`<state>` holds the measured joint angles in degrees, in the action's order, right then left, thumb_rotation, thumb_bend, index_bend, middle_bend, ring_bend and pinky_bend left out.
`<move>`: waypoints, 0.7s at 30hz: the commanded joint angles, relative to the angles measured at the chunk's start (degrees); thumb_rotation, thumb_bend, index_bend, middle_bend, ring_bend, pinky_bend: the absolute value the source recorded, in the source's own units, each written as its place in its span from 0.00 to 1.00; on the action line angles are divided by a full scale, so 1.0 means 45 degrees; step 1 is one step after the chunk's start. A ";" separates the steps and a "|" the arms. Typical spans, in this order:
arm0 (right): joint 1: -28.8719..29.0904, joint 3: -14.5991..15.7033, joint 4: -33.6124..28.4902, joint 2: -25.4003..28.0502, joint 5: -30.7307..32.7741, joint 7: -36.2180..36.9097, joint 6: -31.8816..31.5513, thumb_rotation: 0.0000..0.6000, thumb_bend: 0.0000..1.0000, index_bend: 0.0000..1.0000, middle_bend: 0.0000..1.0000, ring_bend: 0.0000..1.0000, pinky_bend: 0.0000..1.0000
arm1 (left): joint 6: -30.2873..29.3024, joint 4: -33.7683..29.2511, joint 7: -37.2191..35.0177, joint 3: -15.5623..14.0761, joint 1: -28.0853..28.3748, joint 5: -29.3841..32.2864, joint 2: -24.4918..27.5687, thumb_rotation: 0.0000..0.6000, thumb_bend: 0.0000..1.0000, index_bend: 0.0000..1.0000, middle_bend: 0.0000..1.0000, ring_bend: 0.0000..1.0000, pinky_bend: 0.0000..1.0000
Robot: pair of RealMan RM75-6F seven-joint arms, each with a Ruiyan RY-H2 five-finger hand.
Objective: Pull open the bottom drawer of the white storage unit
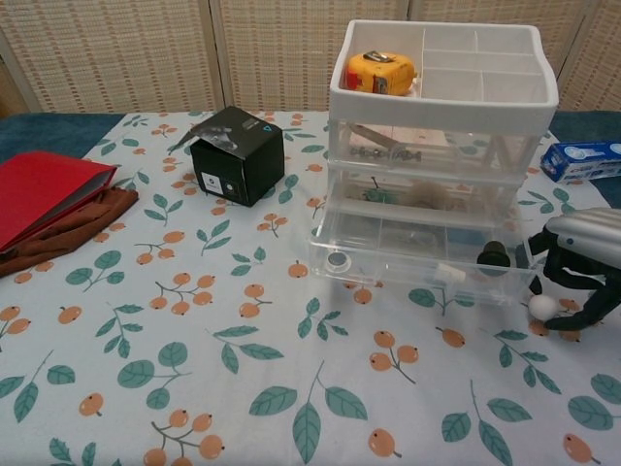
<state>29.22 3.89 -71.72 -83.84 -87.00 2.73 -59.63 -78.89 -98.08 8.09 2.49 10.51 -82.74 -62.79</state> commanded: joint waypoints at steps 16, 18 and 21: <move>-0.1109 -0.0313 -0.2069 0.1932 -0.0107 -0.0380 -0.2044 1.00 0.46 0.32 0.90 1.00 1.00 | -0.0116 0.0210 -0.0266 0.0001 -0.0011 -0.0204 -0.0076 1.00 0.22 0.09 0.15 0.18 0.12; -0.1498 -0.0241 -0.2665 0.2484 -0.0321 -0.0447 -0.2759 1.00 0.47 0.32 0.90 1.00 1.00 | -0.0136 0.0198 -0.0267 0.0001 0.0004 -0.0271 -0.0088 1.00 0.22 0.09 0.15 0.18 0.12; -0.2127 -0.0164 -0.3281 0.3125 -0.0656 -0.0606 -0.3921 1.00 0.47 0.32 0.89 1.00 1.00 | -0.0163 0.0190 -0.0269 0.0034 0.0019 -0.0280 -0.0107 1.00 0.22 0.09 0.15 0.18 0.12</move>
<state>22.45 2.86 -83.56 -72.75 -88.48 0.88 -73.02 -79.61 -97.22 6.89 2.63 10.58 -84.01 -63.27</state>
